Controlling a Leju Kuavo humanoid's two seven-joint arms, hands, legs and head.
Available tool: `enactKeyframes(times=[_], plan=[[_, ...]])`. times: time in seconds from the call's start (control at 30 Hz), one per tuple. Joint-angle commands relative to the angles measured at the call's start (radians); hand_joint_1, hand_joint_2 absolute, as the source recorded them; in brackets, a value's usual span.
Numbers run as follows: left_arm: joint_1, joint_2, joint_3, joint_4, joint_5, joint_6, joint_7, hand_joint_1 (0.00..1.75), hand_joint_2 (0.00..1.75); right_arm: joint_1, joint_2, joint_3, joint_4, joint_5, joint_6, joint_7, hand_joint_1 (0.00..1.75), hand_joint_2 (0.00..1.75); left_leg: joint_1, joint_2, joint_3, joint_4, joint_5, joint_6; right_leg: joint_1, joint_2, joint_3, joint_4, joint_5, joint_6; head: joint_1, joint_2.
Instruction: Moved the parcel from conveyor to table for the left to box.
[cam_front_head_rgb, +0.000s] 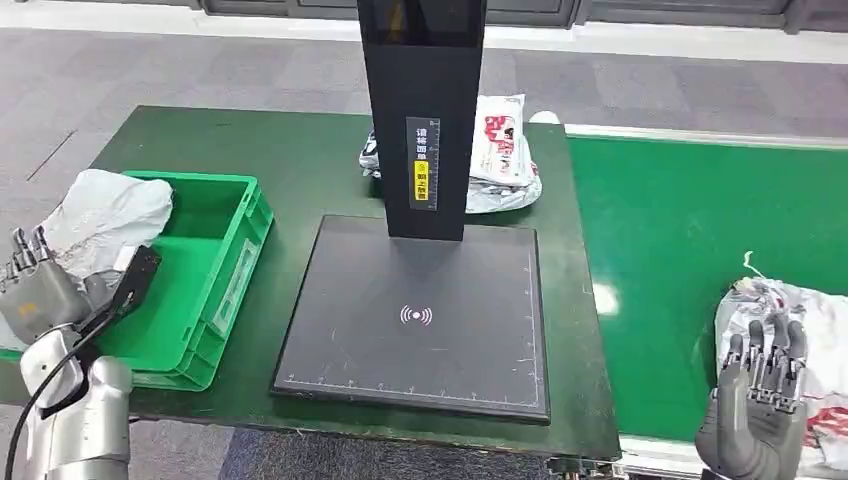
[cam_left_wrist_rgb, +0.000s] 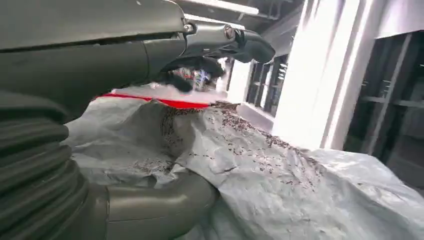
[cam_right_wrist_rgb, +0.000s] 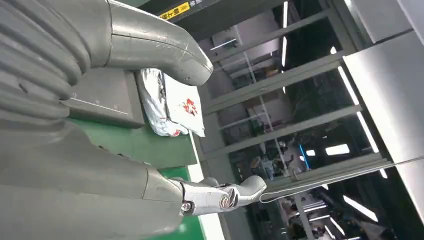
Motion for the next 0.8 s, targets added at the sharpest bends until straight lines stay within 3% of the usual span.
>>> enactKeyframes(times=[0.03,0.3,0.43,0.67,0.77,0.8], plan=[[-0.006,-0.057,-0.105,-0.045,0.069,-0.025,-0.039,0.0,1.75,-0.028,0.003,-0.056,0.046,-0.016,-0.011,0.011,0.0,1.75,0.001,-0.006,0.001,-0.001,0.001,0.001,0.001,-0.004,0.003,-0.003,0.0,0.0,0.0,0.0],[-0.012,-0.08,-0.142,-0.064,0.229,-0.083,-0.129,0.0,1.75,-0.021,0.003,-0.062,0.039,-0.023,-0.025,0.016,0.0,1.75,0.001,-0.005,0.001,-0.001,0.001,0.001,0.001,-0.003,0.003,-0.002,0.0,0.0,0.0,0.0],[0.073,-0.088,-0.26,-0.173,0.813,-0.551,-0.412,0.0,1.75,-0.022,0.003,-0.078,0.058,-0.028,-0.02,0.013,0.0,1.75,0.001,-0.004,0.002,-0.001,0.001,0.001,0.001,-0.002,0.004,-0.003,0.0,0.0,0.0,0.0],[0.108,-0.085,-0.345,-0.244,0.806,-0.537,-0.407,0.0,1.75,-0.018,0.003,-0.08,0.053,-0.031,-0.041,0.009,0.0,1.75,0.001,0.0,0.002,-0.001,0.0,0.001,0.001,0.001,0.003,-0.002,0.0,0.0,0.0,0.0],[0.091,-0.101,-0.377,-0.27,0.819,-0.501,-0.367,0.0,1.75,-0.003,0.003,-0.077,0.033,-0.039,-0.05,0.017,0.0,1.75,0.001,-0.005,0.001,-0.001,0.0,0.0,0.001,-0.004,0.003,-0.002,0.0,0.0,0.0,0.0],[0.091,-0.103,-0.377,-0.276,0.831,-0.484,-0.363,0.0,0.0,-0.002,0.003,-0.077,0.032,-0.043,-0.053,0.019,0.0,1.75,0.001,-0.007,0.0,0.0,0.0,0.0,0.001,-0.005,0.002,-0.002,0.0,0.0,0.0,0.0]])
